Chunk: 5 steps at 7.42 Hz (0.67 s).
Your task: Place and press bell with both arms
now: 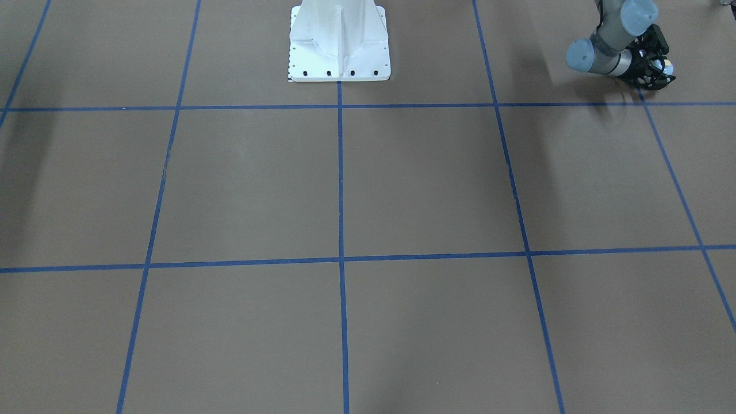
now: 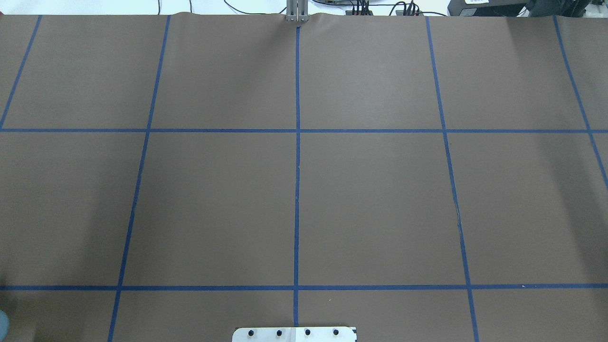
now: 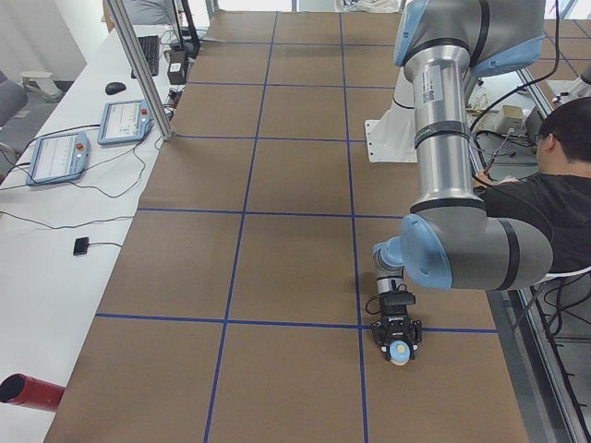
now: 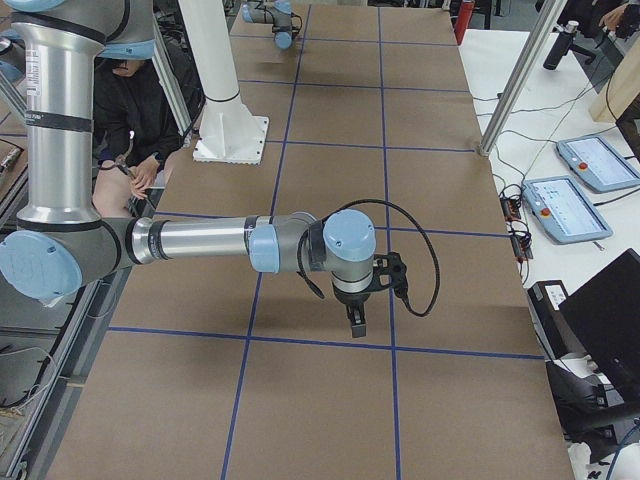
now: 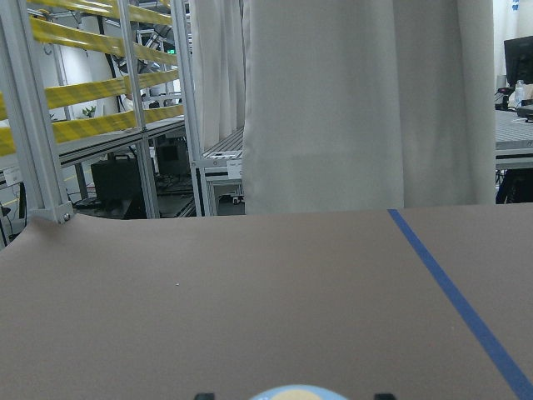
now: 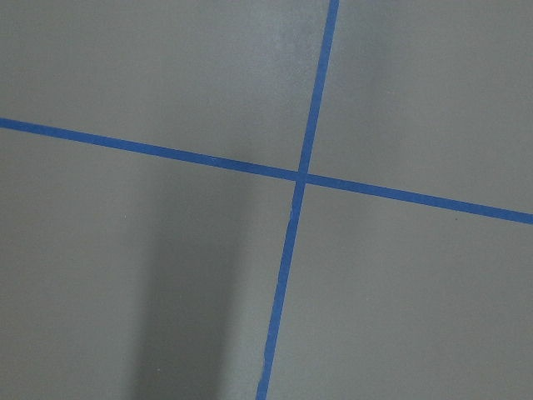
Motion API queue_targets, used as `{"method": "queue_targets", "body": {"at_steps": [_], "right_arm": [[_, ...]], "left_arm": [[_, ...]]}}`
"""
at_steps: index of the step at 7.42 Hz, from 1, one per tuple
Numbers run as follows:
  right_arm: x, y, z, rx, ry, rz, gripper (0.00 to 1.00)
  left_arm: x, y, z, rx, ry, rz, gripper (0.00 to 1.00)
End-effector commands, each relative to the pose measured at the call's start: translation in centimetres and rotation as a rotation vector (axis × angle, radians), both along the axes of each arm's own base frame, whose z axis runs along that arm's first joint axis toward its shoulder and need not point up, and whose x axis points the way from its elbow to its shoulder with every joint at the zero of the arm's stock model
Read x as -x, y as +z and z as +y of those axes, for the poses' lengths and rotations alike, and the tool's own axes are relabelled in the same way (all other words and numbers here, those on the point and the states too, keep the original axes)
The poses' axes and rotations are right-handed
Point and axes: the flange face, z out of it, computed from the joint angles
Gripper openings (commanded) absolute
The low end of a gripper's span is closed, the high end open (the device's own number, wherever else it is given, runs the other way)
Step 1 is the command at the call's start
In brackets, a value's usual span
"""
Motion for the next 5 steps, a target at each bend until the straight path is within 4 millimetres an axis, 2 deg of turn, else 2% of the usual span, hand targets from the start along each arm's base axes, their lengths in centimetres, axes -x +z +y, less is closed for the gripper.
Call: {"method": "queue_targets", "body": {"at_steps": [1, 3, 4, 5], "right_arm": [[-0.1, 0.0, 0.0, 0.001, 0.001, 0.0, 1.0], [0.0, -0.1, 0.2, -0.001, 0.001, -0.002, 1.0], [0.0, -0.2, 0.1, -0.004, 0.0, -0.001, 1.0], [0.0, -0.1, 0.1, -0.001, 0.001, -0.002, 1.0]], "left_arm": [[2.2, -0.8, 0.0, 0.002, 0.005, 0.009, 0.0], [7.4, -2.8, 0.0, 0.025, 0.046, 0.021, 0.0], [9.5, -5.5, -0.1, 0.06, 0.104, 0.047, 0.0], [10.6, -8.6, -0.4, 0.115, 0.196, 0.093, 0.0]]}}
